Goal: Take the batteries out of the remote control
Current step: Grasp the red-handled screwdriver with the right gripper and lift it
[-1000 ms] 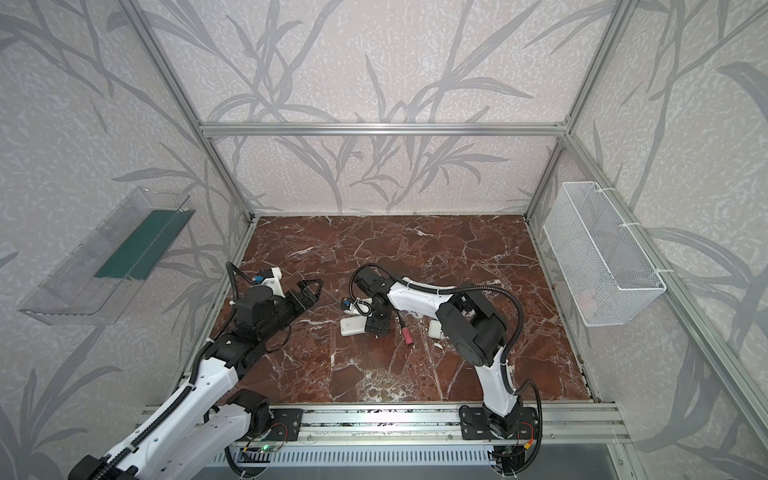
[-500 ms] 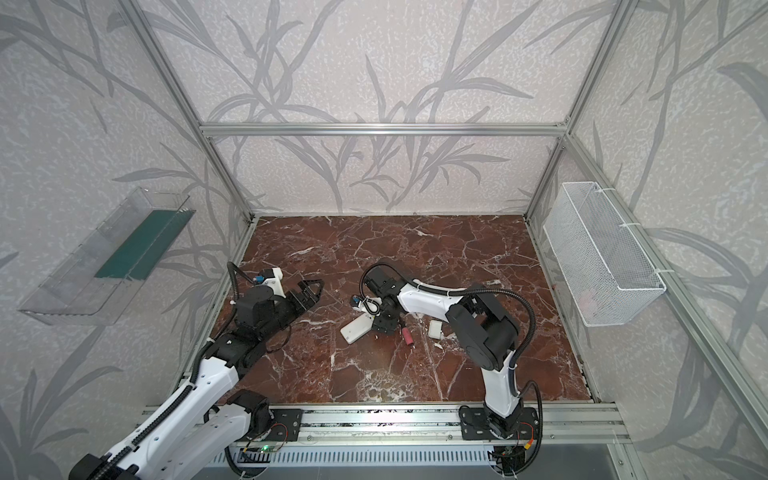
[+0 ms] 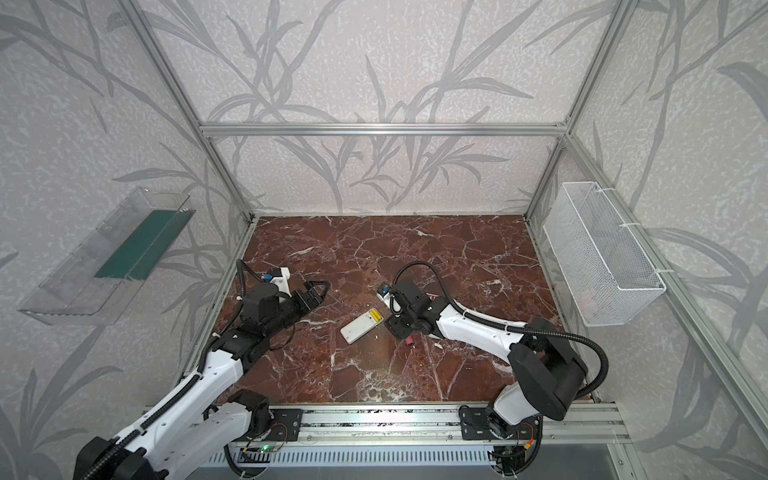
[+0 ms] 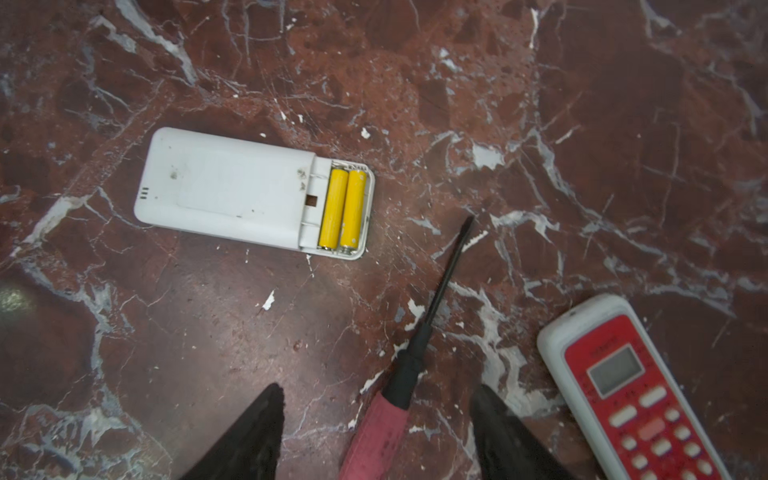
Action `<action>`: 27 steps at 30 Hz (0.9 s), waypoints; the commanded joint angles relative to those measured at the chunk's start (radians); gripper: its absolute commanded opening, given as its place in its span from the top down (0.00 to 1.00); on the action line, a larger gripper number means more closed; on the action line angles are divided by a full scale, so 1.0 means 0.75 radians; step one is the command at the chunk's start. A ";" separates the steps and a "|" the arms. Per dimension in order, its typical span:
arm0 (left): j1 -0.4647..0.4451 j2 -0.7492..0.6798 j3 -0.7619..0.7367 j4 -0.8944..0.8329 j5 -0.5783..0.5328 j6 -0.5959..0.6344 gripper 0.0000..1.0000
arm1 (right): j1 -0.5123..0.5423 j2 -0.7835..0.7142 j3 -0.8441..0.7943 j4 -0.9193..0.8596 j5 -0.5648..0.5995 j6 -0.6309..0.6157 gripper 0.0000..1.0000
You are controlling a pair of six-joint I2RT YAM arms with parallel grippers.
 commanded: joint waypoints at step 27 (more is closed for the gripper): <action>0.005 0.051 0.050 0.061 0.067 0.053 0.01 | 0.002 -0.070 -0.376 0.388 0.023 0.389 0.58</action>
